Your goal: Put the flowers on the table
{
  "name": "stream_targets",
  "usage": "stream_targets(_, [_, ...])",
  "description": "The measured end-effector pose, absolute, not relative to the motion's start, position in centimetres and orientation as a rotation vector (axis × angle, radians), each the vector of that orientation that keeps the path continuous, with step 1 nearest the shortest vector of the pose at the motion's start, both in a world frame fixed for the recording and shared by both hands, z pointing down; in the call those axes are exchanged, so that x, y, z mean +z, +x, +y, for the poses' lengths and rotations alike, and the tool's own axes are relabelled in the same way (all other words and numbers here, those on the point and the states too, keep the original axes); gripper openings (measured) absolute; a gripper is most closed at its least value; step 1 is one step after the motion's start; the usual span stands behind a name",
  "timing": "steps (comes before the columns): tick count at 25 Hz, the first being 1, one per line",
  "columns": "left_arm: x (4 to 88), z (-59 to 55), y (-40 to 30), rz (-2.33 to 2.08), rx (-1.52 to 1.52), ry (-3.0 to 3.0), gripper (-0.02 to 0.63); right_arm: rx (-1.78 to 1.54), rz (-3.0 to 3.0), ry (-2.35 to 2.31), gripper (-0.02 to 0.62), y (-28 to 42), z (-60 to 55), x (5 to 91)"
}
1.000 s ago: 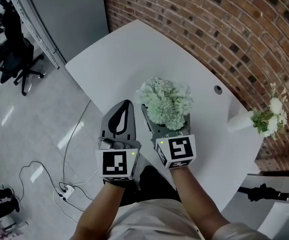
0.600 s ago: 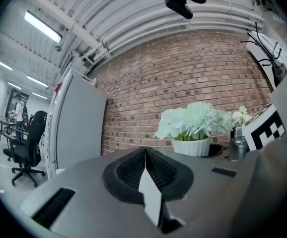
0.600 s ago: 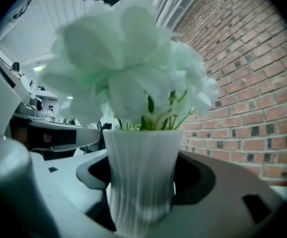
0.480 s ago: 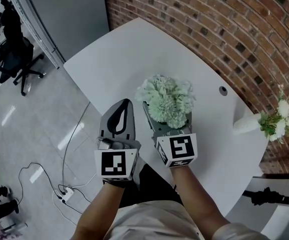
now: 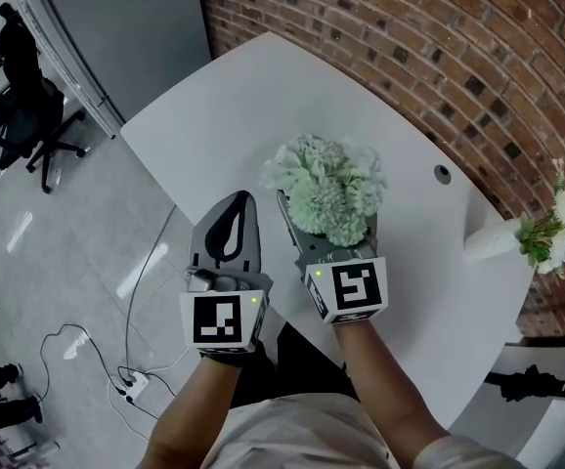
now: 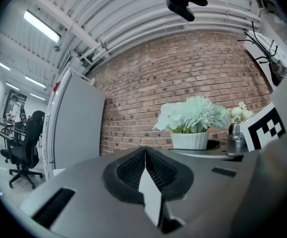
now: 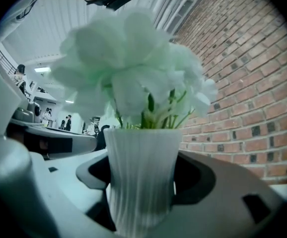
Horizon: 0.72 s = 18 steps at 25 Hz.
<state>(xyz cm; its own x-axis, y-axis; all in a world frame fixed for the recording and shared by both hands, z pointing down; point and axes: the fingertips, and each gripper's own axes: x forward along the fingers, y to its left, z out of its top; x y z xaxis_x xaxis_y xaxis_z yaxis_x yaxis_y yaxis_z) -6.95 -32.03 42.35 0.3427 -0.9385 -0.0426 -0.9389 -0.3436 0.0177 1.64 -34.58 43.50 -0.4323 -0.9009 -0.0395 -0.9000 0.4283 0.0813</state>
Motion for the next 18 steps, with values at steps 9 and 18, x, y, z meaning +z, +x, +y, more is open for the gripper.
stream_targets(9, [43.1,-32.9,-7.2,1.798,0.064,-2.566,0.006,-0.193,-2.66,1.663,0.353,1.1,-35.0,43.3])
stream_targets(18, [42.9,-33.5,-7.0,1.792,0.05,-2.591,0.006,-0.171,-2.68,1.617,0.353,1.1,-34.9,43.1])
